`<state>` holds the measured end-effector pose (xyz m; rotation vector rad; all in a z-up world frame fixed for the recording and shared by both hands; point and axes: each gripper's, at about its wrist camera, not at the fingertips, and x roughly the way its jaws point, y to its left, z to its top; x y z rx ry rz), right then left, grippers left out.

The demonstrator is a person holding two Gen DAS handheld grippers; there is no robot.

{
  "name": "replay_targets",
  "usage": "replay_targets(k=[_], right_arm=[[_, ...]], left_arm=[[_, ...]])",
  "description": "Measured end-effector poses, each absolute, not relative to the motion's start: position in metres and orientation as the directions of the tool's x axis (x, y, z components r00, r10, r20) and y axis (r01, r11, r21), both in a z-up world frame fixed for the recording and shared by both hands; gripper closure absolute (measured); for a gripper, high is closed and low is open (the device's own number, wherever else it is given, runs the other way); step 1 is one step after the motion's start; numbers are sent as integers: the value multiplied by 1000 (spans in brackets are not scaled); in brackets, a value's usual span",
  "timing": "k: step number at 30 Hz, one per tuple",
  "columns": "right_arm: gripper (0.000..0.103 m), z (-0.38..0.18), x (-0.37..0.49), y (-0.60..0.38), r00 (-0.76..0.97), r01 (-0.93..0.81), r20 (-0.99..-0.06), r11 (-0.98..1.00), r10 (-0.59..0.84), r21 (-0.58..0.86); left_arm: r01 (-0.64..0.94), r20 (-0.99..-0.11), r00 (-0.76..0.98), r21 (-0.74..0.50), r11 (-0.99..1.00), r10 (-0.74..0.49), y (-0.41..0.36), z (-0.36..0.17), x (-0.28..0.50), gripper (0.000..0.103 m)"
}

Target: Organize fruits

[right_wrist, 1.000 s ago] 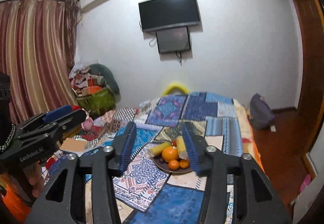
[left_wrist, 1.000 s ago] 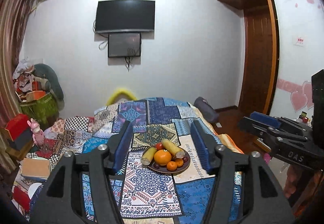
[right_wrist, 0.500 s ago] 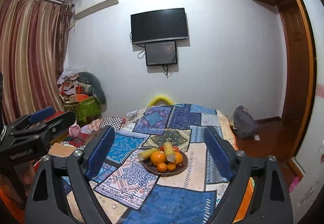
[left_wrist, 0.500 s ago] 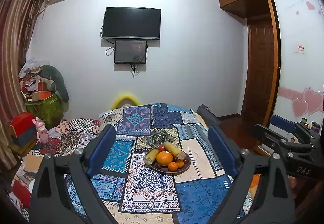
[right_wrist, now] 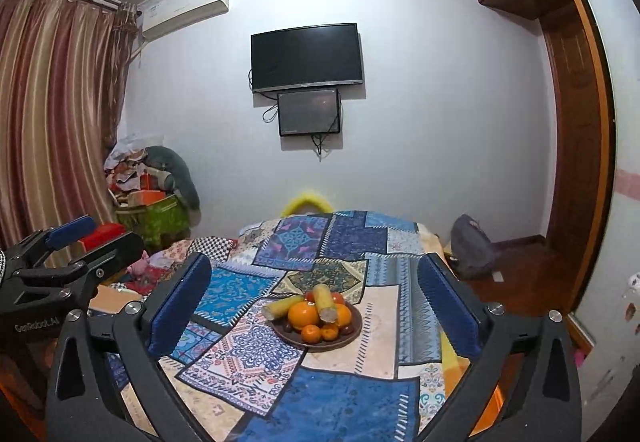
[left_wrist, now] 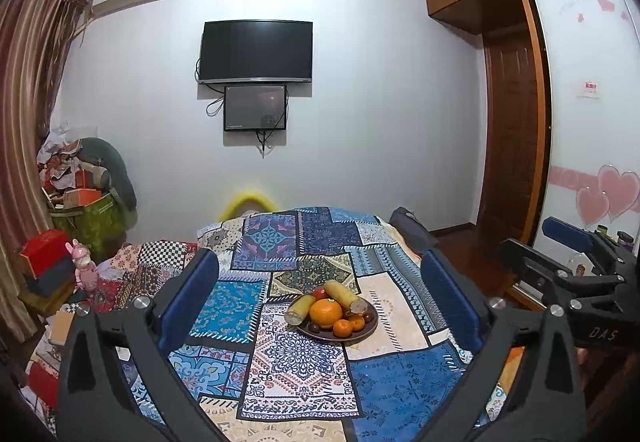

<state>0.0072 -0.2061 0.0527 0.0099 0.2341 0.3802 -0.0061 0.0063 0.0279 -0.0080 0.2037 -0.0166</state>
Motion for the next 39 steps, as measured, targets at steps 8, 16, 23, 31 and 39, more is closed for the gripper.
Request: replay_targets(k=[8,16,23,31,39], right_arm=[[0,52,4,-207,904,-367,-219,929,368,49],[0,53,4,-208,904,-368,-213,928,371,55],[0,55,3,-208,904,-368,-211,928,371,55],[0,56,1,-207,905,-369,-206,928,372,53],[0,56,1,-207,905,-370,-206,928,372,53]], left_arm=[[24,-195,980,4,1000,-22,2,28,-8,0],[20,-203,979,-7,1000,-21,2,27,-7,0],[17,-205,979,-12,1000,-19,3,27,-5,0],[35,-215,976,-12,999,-37,2,27,-3,0],[34,-214,976,-16,999,-36,2,26,-3,0]])
